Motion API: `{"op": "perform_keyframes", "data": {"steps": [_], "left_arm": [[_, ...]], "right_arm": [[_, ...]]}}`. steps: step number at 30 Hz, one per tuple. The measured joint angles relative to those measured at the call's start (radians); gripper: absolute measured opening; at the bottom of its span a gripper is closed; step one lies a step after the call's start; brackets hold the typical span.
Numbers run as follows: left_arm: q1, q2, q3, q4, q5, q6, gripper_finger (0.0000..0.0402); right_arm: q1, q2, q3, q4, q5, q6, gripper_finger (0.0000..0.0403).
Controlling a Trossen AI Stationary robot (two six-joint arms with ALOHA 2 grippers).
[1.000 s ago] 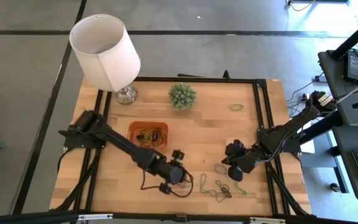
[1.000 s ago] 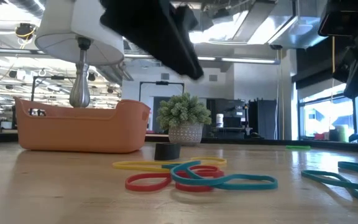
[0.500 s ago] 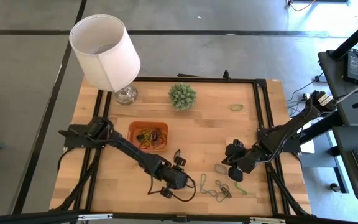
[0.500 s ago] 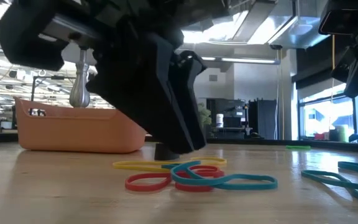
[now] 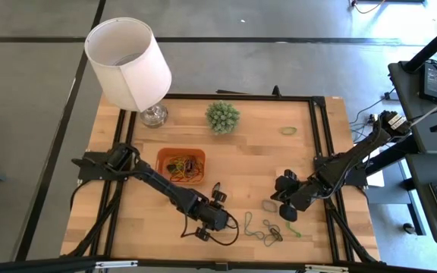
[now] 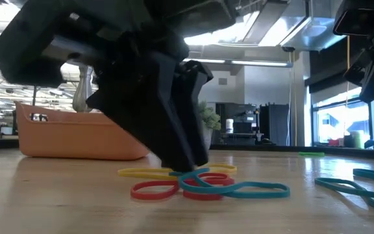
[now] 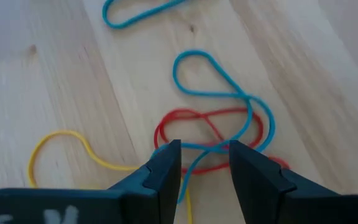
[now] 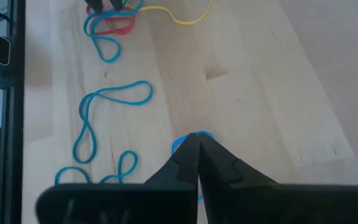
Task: Pick and place rubber bands into bin
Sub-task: Put the blue rubber band into the orange bin
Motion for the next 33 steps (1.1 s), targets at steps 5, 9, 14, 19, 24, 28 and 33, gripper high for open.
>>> {"op": "perform_keyframes", "data": {"steps": [5,9,14,19,24,28,33], "left_arm": [[0.0,0.0,0.0,-0.031,-0.001,0.0,0.0129],[0.0,0.0,0.0,-0.031,-0.001,0.0,0.0129],[0.002,0.012,0.0,-0.02,0.002,0.0,0.0126],[0.001,0.028,0.002,0.01,0.026,-0.011,0.01],[0.001,0.026,0.001,0.013,0.028,-0.026,0.0063],[0.002,0.026,0.0,0.013,0.027,-0.028,0.0034],[0.001,0.008,-0.001,0.009,0.026,-0.03,0.0004]], "right_arm": [[0.0,0.0,0.0,0.0,0.0,0.004,0.0009],[0.0,0.0,0.0,0.003,0.0,0.015,0.0015],[0.0,0.0,0.0,0.005,0.0,0.019,0.0016],[0.0,0.001,0.0,0.008,0.002,0.018,0.0016],[0.0,0.001,0.0,0.011,0.003,0.019,0.0016],[0.0,0.001,0.0,0.01,0.003,0.018,0.0016],[0.0,0.001,0.0,0.011,0.003,0.017,0.0016]]}}
